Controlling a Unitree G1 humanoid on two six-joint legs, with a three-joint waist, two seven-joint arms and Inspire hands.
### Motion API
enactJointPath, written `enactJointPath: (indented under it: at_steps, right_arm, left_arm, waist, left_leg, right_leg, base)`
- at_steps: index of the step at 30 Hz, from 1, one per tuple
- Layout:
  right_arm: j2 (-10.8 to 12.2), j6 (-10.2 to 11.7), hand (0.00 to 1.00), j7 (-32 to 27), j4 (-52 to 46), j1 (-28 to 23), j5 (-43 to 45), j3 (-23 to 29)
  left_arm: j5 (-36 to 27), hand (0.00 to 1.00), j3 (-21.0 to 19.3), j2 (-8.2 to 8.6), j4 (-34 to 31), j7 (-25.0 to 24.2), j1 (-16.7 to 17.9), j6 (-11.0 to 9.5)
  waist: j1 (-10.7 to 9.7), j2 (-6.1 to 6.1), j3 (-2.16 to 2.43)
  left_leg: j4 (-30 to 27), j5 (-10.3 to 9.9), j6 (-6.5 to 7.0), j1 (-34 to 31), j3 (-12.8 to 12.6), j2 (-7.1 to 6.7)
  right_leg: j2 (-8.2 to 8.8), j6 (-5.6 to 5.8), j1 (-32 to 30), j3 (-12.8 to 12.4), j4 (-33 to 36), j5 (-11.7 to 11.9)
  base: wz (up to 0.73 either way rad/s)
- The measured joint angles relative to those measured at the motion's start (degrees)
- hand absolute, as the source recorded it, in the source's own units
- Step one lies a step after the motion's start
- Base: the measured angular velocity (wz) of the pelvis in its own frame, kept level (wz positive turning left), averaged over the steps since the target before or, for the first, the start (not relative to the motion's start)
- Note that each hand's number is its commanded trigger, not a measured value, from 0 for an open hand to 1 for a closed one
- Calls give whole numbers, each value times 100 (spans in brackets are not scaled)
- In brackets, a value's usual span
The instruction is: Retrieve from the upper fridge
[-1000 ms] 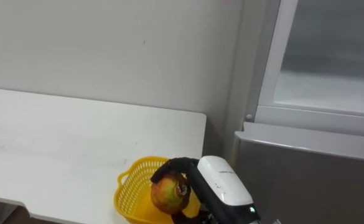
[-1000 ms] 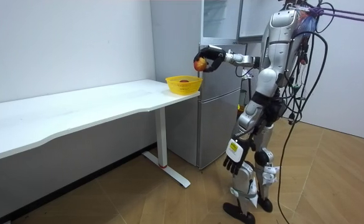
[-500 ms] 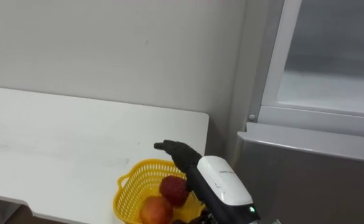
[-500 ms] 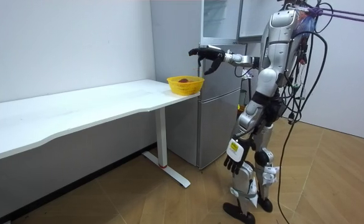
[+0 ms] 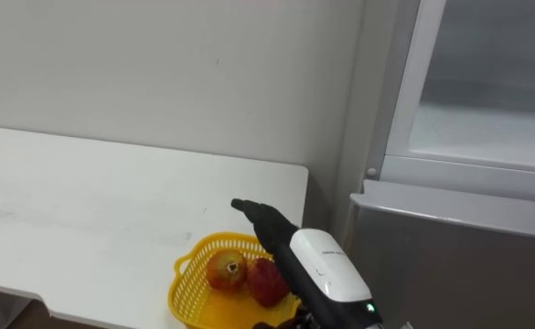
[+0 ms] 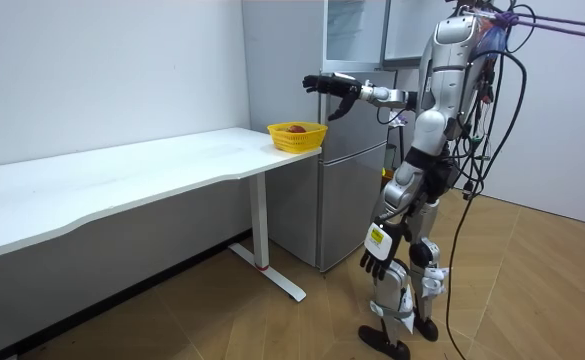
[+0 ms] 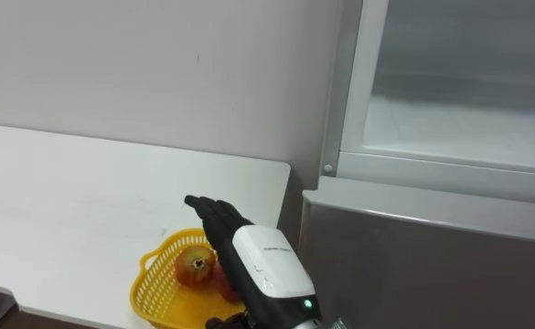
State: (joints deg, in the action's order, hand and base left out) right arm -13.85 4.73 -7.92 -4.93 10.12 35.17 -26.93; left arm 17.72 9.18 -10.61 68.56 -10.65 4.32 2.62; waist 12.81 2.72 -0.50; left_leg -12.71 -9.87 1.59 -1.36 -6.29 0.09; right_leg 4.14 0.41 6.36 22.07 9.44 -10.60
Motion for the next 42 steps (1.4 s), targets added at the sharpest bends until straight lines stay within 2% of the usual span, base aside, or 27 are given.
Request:
enactJointPath:
  at_steps: [9, 18, 24, 30, 34, 37, 38, 42]
  right_arm:
    - [-1, 0, 0, 0, 0, 0, 0, 0]
    - [31, 17, 0, -3, -2, 1, -408, 27]
    - [82, 48, 0, -87, -266, 15, -611, 246]
    - [57, 240, 0, -478, -831, 17, -641, 471]
    - [69, 318, 0, -644, -1203, 15, -793, 853]
    - [76, 365, 0, -828, -1614, 11, -809, 1031]
    - [73, 470, 0, -939, -1714, 11, -866, 1078]
    - [67, 643, 0, -1124, -1869, 5, -951, 1176]
  left_arm:
    - [0, 0, 0, 0, 0, 17, -12, -1]
    - [-2, 0, -1, 0, -1, 109, -30, -20]
    - [-5, 0, -3, -1, 39, 288, 7, -63]
    - [-13, 0, -14, 7, 71, 382, 58, -53]
    - [-25, 0, -228, 69, 54, 387, 93, -62]
    - [-27, 0, -226, 71, 54, 389, 183, -64]
    - [-32, 0, -227, 70, 59, 390, 194, -64]
    - [-51, 0, -228, 69, 89, 392, 207, -110]
  waist:
    - [2, 23, 4]
    - [-41, 11, -4]
    - [-118, 8, -5]
    - [-149, -4, -9]
    - [-225, -39, 1]
    - [-333, -80, 22]
    - [-370, -92, 26]
    - [-529, -109, 64]
  left_leg:
    - [33, 0, -1, -5, -3, -11]
    - [52, -1, -1, -5, 17, -15]
    - [54, -1, -1, 6, 27, -14]
    - [118, -1, -5, 94, -72, 7]
    - [118, -1, -3, 104, -123, 3]
    - [137, -1, -3, 159, -126, 6]
    - [139, -1, -4, 193, -127, 11]
    - [150, 0, -5, 219, -131, 16]
  right_leg:
    - [-2, 9, 18, -2, -83, -6]
    - [-1, 16, 20, -14, -79, -11]
    - [-2, 16, 37, -17, -68, -10]
    - [-26, 17, 39, -132, -59, -10]
    - [-33, 17, 36, -163, -49, -9]
    - [-30, 17, 41, -169, -38, -9]
    - [-28, 17, 60, -167, -38, -9]
    - [-20, 17, 108, -167, -31, -10]
  base:
    - [0]
    - [0]
    - [1]
    - [-8]
    - [-3]
    - [-3]
    - [-5]
    - [-1]
